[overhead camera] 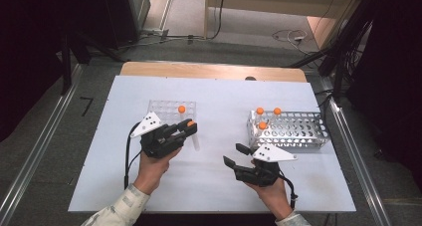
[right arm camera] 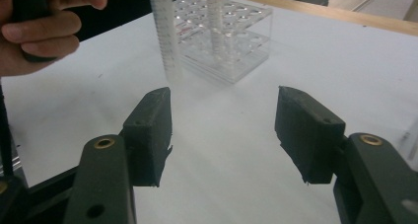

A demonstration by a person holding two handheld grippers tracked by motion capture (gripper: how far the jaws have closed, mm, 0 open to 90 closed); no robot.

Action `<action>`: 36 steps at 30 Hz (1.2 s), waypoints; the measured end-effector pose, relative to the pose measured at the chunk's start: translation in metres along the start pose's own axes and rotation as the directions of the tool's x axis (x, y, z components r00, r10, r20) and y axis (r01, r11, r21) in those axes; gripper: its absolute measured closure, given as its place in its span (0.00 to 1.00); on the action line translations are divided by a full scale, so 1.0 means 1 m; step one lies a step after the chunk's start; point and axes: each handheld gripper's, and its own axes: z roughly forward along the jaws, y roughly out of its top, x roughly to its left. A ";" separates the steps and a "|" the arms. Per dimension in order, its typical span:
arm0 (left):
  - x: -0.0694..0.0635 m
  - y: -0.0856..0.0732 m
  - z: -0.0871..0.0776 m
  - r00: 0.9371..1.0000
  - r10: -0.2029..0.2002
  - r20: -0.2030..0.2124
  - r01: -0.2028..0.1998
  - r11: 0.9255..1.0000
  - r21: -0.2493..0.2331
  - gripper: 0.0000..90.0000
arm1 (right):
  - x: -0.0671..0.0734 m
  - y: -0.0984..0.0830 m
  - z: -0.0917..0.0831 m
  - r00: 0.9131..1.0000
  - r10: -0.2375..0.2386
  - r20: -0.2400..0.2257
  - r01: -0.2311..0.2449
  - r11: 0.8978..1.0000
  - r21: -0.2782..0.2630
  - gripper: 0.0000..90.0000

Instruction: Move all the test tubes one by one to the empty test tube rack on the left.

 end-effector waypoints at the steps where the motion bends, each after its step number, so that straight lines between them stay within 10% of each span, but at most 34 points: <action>1: 0.002 0.002 -0.001 1.000 -0.004 -0.011 0.004 1.000 -0.007 0.77 | -0.002 -0.001 -0.003 1.000 0.002 0.008 -0.002 1.000 -0.005 0.42; 23: 0.055 0.027 -0.008 0.981 -0.064 -0.185 0.053 0.997 -0.064 0.77 | -0.034 -0.008 -0.035 0.993 0.074 0.090 -0.071 0.997 -0.039 0.42; 36: 0.065 0.036 0.002 0.966 -0.032 -0.257 0.013 0.997 -0.076 0.77 | -0.035 -0.009 -0.034 0.993 0.076 0.093 -0.073 0.997 -0.036 0.42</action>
